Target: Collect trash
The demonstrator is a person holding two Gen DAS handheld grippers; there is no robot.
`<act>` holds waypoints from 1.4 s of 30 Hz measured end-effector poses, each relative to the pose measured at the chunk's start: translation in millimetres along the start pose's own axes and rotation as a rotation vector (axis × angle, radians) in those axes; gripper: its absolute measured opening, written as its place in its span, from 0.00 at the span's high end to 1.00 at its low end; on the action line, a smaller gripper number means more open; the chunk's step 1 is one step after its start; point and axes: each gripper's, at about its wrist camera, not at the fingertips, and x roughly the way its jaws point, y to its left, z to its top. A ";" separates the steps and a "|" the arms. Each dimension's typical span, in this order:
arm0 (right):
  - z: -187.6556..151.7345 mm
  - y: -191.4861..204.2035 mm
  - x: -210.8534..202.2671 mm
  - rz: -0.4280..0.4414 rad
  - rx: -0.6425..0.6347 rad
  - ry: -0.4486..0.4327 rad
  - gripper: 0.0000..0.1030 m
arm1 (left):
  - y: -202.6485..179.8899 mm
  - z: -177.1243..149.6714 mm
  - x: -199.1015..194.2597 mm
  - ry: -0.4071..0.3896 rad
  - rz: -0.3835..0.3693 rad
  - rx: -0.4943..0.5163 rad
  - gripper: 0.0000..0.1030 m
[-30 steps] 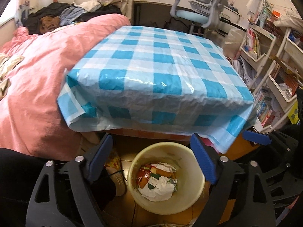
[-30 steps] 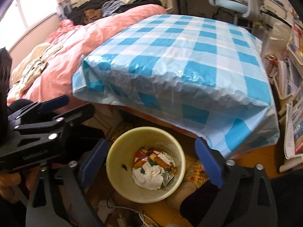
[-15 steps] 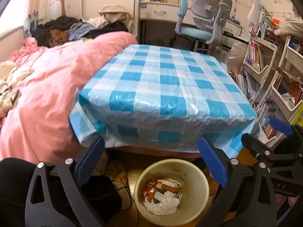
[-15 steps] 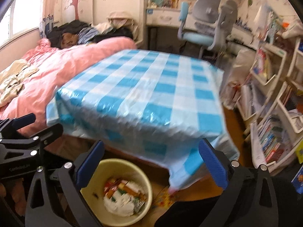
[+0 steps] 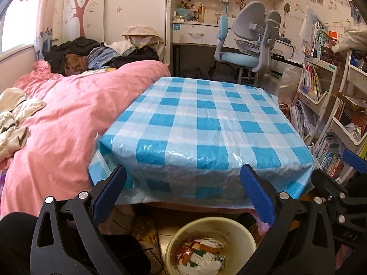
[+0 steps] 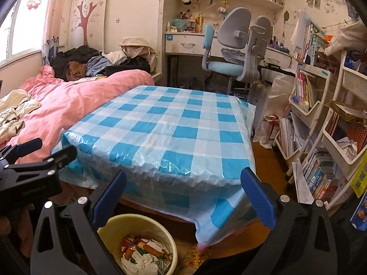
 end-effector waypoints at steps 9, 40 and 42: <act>4.3 1.1 -8.1 -0.008 0.014 -0.065 0.08 | 7.6 11.8 3.0 -0.030 0.004 -0.045 0.07; 10.9 1.9 -8.3 -0.036 0.017 -0.110 0.07 | 4.5 17.3 5.3 -0.050 0.001 -0.031 0.07; 10.8 1.9 -8.5 -0.036 0.018 -0.109 0.07 | 5.1 16.5 5.3 -0.047 -0.001 -0.029 0.07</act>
